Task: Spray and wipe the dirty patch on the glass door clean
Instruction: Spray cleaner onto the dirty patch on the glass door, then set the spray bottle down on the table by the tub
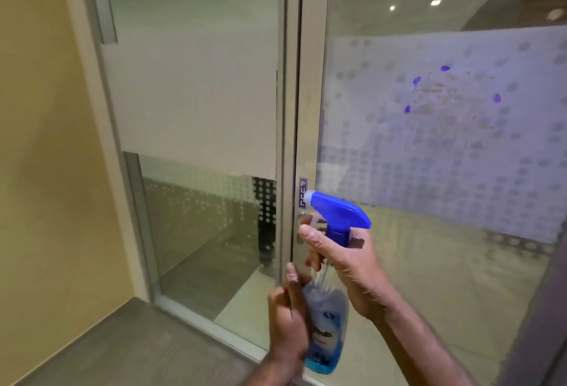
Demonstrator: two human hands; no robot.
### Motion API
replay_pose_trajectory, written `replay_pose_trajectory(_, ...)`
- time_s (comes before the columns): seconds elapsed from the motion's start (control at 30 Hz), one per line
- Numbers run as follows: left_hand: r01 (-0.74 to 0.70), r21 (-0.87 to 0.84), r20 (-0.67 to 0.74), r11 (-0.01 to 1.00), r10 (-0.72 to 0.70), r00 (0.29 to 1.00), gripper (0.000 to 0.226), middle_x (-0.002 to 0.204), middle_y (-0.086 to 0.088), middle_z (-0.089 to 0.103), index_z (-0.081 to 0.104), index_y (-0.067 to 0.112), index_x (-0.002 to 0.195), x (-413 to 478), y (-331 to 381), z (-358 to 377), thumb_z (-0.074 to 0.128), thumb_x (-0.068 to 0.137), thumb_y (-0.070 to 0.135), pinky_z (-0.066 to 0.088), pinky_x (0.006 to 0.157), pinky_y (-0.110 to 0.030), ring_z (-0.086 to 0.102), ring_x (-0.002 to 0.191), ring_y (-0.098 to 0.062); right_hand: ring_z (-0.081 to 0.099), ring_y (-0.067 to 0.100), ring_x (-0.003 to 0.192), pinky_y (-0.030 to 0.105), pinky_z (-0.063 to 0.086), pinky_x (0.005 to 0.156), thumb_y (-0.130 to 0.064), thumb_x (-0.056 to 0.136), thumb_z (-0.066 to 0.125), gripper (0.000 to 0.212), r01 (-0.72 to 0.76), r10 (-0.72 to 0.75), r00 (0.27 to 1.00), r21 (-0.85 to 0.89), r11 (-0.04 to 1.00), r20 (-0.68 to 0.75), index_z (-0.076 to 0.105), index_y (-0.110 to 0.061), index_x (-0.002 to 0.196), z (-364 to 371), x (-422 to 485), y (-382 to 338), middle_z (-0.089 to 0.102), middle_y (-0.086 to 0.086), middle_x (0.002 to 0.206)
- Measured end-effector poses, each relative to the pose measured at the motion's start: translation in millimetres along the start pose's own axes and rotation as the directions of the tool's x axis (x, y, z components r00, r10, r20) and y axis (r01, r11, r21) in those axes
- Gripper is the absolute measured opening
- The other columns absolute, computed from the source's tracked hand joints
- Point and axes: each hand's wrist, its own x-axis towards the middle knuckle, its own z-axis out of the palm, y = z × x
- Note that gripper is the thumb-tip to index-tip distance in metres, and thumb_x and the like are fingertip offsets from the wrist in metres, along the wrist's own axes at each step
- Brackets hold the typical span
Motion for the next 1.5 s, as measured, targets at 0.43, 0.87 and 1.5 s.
replay_pose_trajectory(0.43, -0.055, 0.242, -0.412, 0.969, 0.154, 0.898, 0.065, 0.054, -0.001, 0.068, 0.064, 0.018, 0.057, -146.1, 85.6, -116.7, 0.033, 0.103, 0.053, 0.051, 0.055, -0.024, 0.064, 0.051, -0.013, 0.068, -0.003, 0.093, 0.031, 0.059, 0.086, -0.048, 0.077, 0.082, 0.038, -0.044, 0.237, 0.926, -0.540, 0.840, 0.294, 0.055, -0.053, 0.103, 79.1, -155.4, 12.1, 0.071, -0.017, 0.099)
replay_pose_trajectory(0.87, 0.045, 0.352, -0.594, 0.935, 0.186, 0.783, 0.054, 0.059, -0.005, 0.068, 0.062, 0.015, 0.068, -276.2, 199.1, -308.0, 0.035, 0.100, 0.050, 0.058, 0.055, -0.032, 0.068, 0.054, -0.020, 0.068, 0.006, 0.103, 0.038, 0.061, 0.088, -0.040, 0.081, 0.080, 0.035, 0.021, 0.255, 0.769, -0.422, 0.906, 0.586, 0.063, -0.036, 0.111, 273.8, -271.0, 8.8, 0.072, -0.011, 0.109)
replay_pose_trajectory(1.5, 0.431, 0.637, -0.728, 0.640, 0.313, 0.611, 0.039, 0.133, -0.002, 0.068, 0.064, 0.018, 0.132, -419.6, 256.1, -642.0, 0.041, 0.105, 0.033, 0.051, 0.105, -0.033, 0.063, 0.122, -0.019, 0.059, 0.010, 0.107, 0.018, 0.057, 0.072, -0.036, 0.085, 0.077, 0.048, -0.060, 0.294, 0.610, -0.327, 0.943, 0.736, 0.058, -0.027, 0.128, 565.2, -353.9, 78.2, 0.061, -0.007, 0.124)
